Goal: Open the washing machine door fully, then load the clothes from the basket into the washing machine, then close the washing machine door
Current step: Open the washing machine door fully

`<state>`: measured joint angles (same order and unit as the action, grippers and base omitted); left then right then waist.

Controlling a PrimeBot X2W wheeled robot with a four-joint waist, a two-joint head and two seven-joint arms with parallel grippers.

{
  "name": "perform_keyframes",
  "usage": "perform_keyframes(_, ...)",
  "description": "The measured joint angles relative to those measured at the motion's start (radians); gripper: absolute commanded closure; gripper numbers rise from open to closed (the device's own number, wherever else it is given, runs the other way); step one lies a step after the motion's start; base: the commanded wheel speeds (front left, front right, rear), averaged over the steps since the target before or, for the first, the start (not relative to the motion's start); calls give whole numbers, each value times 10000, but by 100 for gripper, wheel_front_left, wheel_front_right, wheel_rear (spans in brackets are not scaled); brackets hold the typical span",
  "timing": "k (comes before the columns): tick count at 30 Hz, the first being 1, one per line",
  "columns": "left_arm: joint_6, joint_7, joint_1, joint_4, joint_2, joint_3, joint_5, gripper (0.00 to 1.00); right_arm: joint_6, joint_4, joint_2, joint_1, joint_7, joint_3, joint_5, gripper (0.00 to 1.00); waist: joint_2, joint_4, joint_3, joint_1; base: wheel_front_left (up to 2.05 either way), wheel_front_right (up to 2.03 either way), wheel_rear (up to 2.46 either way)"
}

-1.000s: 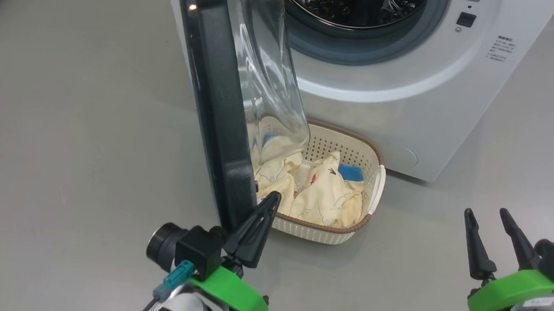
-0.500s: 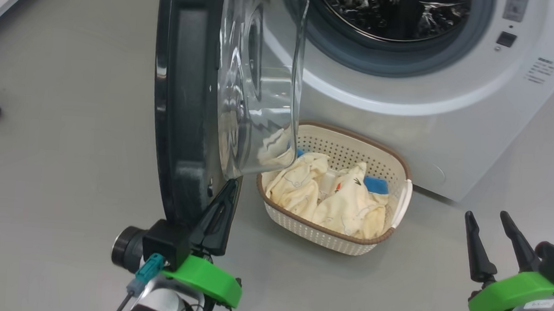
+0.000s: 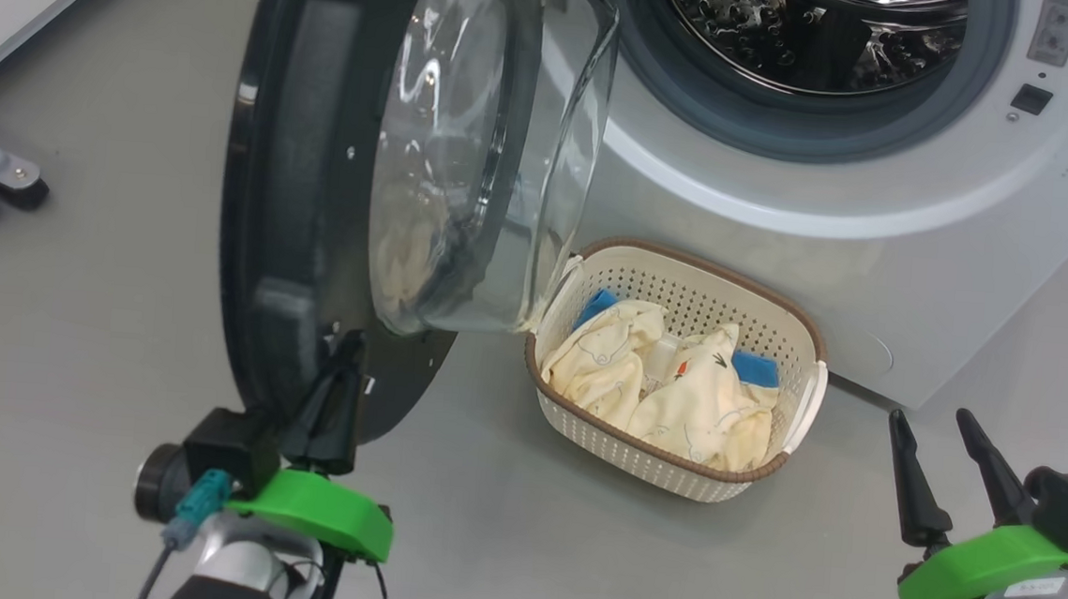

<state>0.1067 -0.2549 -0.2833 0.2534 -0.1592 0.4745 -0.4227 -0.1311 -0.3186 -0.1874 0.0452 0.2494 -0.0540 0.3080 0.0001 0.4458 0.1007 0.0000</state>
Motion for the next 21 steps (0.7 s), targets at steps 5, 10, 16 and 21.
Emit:
perform_keyframes(5, 15, 0, -67, 326, -192, -564, -205, 100, 0, -2, -94, 1, 0, -52, 2, 0, 0, -48, 172, 0, 0, 0, 0)
perform_keyframes(10, 33, 0, -364, 748, -272, -1170, -372, 100, 0, 2, -318, 11, 0, -52, 2, 0, 0, -84, 408, 0, 0, 0, 0)
perform_keyframes(16, 33, 0, -696, 1074, -330, -2128, -539, 100, 0, 77, -479, 75, -33, -178, 0, 0, 0, -119, 684, 0, 0, 0, 0)
perform_keyframes(21, 96, 0, -988, 1241, -374, -3126, -546, 100, 0, 290, -767, 358, -247, -215, 0, 0, 0, -207, 964, 0, 0, 0, 0)
